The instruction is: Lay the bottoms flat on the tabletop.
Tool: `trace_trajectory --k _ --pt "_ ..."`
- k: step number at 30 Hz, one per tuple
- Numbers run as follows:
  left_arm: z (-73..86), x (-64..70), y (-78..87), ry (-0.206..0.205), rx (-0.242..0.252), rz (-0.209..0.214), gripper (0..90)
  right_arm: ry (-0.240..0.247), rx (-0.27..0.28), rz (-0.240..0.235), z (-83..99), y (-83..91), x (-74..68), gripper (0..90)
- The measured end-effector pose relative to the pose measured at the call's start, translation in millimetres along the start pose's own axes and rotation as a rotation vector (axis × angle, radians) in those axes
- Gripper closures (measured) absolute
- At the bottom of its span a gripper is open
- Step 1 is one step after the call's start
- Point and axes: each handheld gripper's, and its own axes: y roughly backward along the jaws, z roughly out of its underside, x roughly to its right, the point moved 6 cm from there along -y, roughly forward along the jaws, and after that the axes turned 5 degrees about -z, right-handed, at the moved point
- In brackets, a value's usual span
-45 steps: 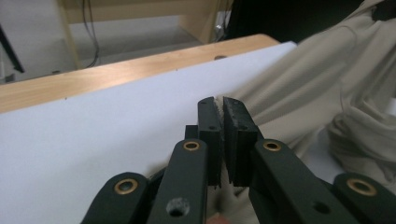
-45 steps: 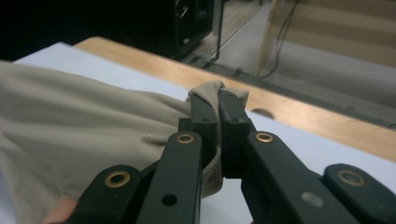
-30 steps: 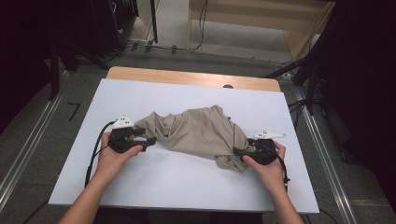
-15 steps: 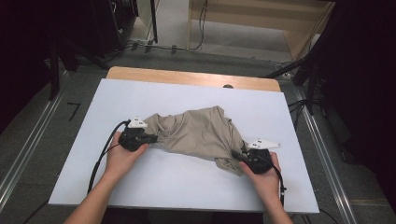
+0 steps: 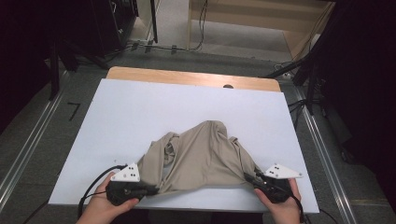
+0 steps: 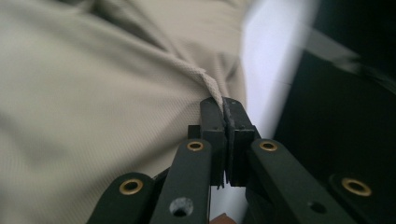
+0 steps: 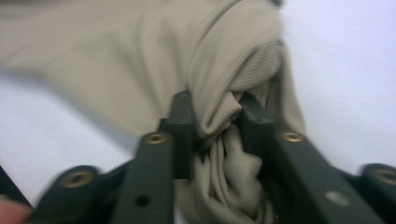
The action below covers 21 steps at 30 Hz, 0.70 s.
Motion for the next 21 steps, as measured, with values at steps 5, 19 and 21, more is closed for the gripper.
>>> trace_trajectory --k 5,19,21 --pt "-45.2 -38.5 -4.6 0.070 0.145 -0.128 44.7 -0.060 0.129 -0.035 -25.2 13.1 18.3 35.3" --pt "-81.3 -104.7 -99.0 0.128 -0.076 -0.252 60.3 -0.054 -0.120 -0.047 -59.1 -81.9 31.4 47.3" --pt "-77.4 -93.9 -92.8 0.110 -0.105 -0.180 86.0 -0.053 -0.139 -0.055 -50.9 -81.0 23.4 55.5"
